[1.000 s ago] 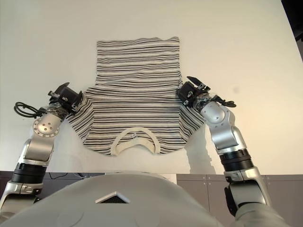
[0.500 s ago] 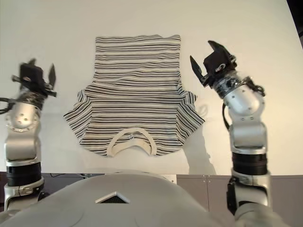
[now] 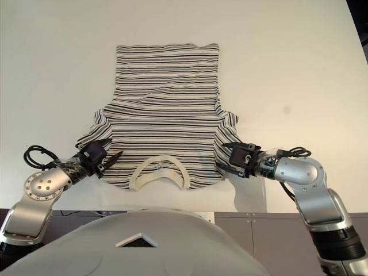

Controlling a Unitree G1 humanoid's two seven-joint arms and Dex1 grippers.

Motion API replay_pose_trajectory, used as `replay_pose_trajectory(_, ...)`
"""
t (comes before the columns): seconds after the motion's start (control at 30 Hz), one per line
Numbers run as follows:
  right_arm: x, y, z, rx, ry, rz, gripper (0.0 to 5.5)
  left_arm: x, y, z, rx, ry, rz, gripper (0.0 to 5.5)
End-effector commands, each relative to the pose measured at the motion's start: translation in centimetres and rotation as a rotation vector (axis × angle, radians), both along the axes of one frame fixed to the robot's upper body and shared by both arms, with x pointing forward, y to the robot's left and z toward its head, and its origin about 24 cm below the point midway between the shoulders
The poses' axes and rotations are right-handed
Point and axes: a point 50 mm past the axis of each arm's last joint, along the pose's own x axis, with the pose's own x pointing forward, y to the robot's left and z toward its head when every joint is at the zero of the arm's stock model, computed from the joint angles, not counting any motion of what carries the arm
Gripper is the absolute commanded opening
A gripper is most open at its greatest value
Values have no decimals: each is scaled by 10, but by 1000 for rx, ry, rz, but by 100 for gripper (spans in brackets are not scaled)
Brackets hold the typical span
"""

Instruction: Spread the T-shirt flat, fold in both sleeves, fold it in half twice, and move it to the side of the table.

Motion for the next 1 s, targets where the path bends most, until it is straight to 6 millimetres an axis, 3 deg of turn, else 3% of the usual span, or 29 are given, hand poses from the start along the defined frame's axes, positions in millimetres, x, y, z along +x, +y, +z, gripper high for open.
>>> replay_pose_trajectory(0.03, -16, -25, -16, -183, 75, 35, 282, -5, 4, -11, 37, 36, 9, 240)
replay_pose_trajectory(0.2, 5, -2, 7, -27, -69, -7, 282, -10, 1, -13, -1, 60, 23, 240)
replay_pose_trajectory(0.27, 4, 1, 14, -1, -83, -18, 282, -12, 1, -12, -12, 69, 25, 240)
replay_pose_trajectory(0.33, 10, 5, 35, 78, -122, -60, 282, -7, 2, -8, -8, 31, 42, 240)
replay_pose_trajectory(0.43, 31, 18, 72, 243, -242, -123, 282, 10, -5, 15, -44, -101, 79, 240)
replay_pose_trajectory(0.53, 37, 28, 88, 350, -273, -178, 282, 31, -8, 40, -87, -204, 81, 240)
replay_pose_trajectory(0.63, 36, 31, 69, 317, -283, -268, 282, 62, 23, 63, 35, -349, 108, 240)
replay_pose_trajectory(0.7, 41, 31, 48, 300, -326, -403, 282, 79, 55, 66, 216, -413, 83, 240)
replay_pose_trajectory(0.77, 46, 28, 28, 289, -384, -569, 282, 90, 90, 66, 553, -466, -117, 240)
replay_pose_trajectory(0.87, 44, 22, 15, 271, -435, -686, 282, 101, 108, 79, 656, -516, -230, 240)
replay_pose_trajectory(0.93, 49, 17, 13, 265, -476, -731, 282, 88, 103, 65, 660, -501, -383, 240)
replay_pose_trajectory(1.0, 55, 16, 13, 260, -513, -742, 282, 58, 102, 40, 638, -413, -535, 240)
